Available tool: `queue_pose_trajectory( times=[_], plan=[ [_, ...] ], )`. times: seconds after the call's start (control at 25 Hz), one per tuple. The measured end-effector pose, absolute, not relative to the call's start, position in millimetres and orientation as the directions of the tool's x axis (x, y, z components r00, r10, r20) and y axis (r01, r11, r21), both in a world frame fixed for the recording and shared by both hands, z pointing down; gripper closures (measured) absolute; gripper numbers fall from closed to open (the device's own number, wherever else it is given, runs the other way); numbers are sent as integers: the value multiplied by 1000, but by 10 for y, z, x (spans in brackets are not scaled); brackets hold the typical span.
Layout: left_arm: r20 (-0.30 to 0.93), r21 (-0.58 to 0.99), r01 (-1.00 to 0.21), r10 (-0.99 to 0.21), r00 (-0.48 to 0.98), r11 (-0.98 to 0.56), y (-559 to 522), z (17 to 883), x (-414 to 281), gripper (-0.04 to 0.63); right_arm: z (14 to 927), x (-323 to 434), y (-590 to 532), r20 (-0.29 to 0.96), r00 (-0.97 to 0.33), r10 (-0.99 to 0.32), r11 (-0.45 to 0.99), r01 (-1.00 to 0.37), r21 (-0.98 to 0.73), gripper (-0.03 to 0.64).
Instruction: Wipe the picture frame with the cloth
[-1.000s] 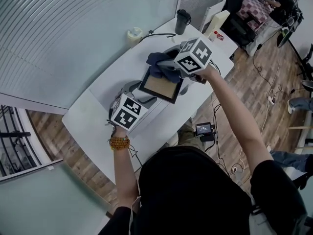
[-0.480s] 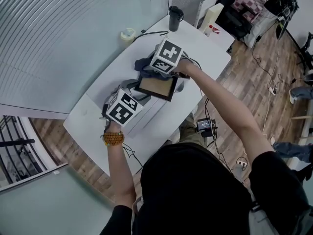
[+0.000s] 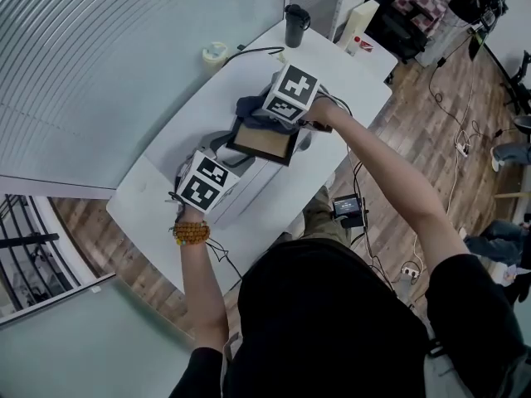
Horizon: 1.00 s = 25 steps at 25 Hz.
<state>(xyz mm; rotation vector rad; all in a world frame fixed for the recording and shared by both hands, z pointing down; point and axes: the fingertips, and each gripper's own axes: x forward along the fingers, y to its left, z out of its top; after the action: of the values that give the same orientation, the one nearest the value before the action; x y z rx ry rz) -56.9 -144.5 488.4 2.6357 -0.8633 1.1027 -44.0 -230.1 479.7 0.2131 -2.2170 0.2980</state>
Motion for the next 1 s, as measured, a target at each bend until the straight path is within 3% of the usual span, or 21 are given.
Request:
queue_pose_trajectory(
  times=[0.6, 1.0],
  plan=[
    [663, -58, -584, -469, 583, -809, -1459, 4882, -598, 308, 4796, 330, -2021, 777, -615, -136, 922, -365, -127, 530],
    [667, -59, -597, -476, 573, -800, -1465, 4912, -583, 305, 4804, 484, -1976, 697, -628, -346, 839, -540, -70, 532]
  ],
)
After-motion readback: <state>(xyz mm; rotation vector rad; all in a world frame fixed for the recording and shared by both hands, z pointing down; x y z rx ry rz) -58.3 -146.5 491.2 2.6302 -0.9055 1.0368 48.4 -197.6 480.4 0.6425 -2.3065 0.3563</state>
